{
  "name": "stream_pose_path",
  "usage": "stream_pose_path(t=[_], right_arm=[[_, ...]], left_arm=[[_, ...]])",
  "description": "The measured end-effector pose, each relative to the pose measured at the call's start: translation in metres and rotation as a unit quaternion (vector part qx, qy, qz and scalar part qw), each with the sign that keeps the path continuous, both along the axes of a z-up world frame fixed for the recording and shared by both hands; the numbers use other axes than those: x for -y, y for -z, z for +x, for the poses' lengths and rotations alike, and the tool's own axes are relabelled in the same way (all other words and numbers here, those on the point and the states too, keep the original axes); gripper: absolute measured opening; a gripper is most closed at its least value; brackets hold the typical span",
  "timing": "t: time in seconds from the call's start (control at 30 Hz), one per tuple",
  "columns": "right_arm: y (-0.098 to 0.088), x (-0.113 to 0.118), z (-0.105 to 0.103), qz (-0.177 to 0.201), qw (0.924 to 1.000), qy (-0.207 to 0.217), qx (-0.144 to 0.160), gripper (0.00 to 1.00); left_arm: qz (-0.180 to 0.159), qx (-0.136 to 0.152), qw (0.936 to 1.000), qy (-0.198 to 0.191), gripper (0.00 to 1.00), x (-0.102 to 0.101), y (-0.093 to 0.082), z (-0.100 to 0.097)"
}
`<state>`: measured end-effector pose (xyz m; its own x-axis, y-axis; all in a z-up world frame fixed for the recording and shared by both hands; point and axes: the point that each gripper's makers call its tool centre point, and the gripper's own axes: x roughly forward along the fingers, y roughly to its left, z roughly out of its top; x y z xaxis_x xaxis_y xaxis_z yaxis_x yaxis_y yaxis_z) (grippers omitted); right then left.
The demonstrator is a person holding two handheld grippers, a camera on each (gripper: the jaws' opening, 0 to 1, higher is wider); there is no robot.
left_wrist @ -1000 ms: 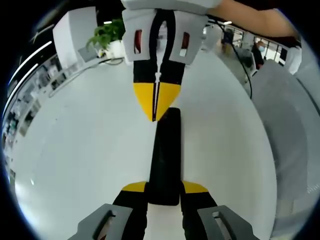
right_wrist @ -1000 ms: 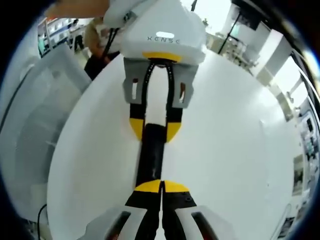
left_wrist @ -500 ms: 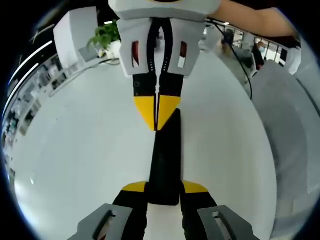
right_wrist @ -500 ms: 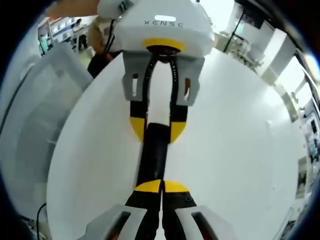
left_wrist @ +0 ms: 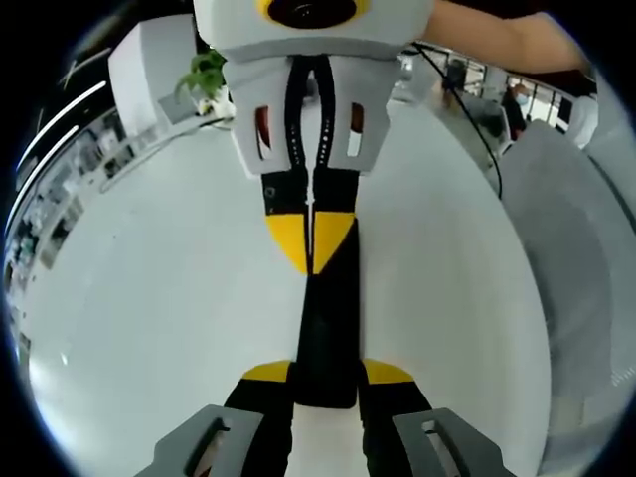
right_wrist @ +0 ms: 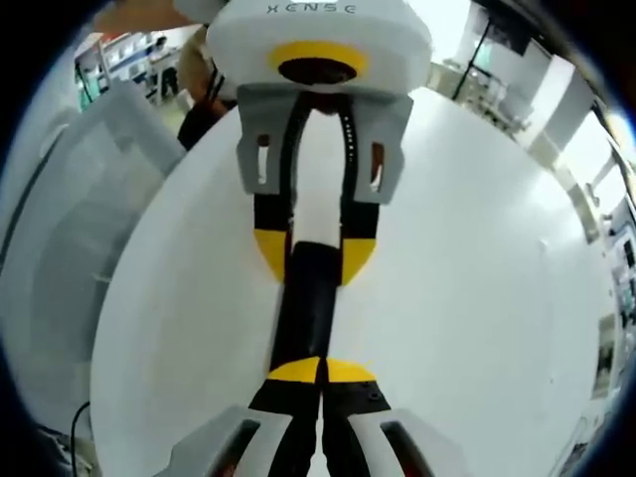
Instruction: Press the specified remote control buttons in sequence, fully releasing each button before pressing the next.
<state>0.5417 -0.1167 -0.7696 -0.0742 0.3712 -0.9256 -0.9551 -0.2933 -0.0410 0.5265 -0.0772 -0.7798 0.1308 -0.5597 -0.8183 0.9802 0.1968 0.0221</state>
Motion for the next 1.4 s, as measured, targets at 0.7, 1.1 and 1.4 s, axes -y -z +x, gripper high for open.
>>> stream_pose_path(t=[0.7, 1.1, 1.4], right_arm=[[0.0041, -0.0003, 0.0003, -0.006, 0.9999, -0.005, -0.011, 0.00], [0.0047, -0.0006, 0.0000, -0.011, 0.9999, -0.009, -0.009, 0.00], [0.0049, -0.0008, -0.0004, -0.017, 0.9998, -0.005, -0.010, 0.00]], left_arm=[[0.002, -0.002, 1.0000, -0.005, 0.24, -0.0002, -0.0003, 0.0021], [0.000, -0.001, 0.9999, -0.013, 0.24, -0.0004, -0.0005, 0.0026], [0.002, 0.001, 0.9999, -0.014, 0.24, -0.0007, -0.0006, 0.0026]])
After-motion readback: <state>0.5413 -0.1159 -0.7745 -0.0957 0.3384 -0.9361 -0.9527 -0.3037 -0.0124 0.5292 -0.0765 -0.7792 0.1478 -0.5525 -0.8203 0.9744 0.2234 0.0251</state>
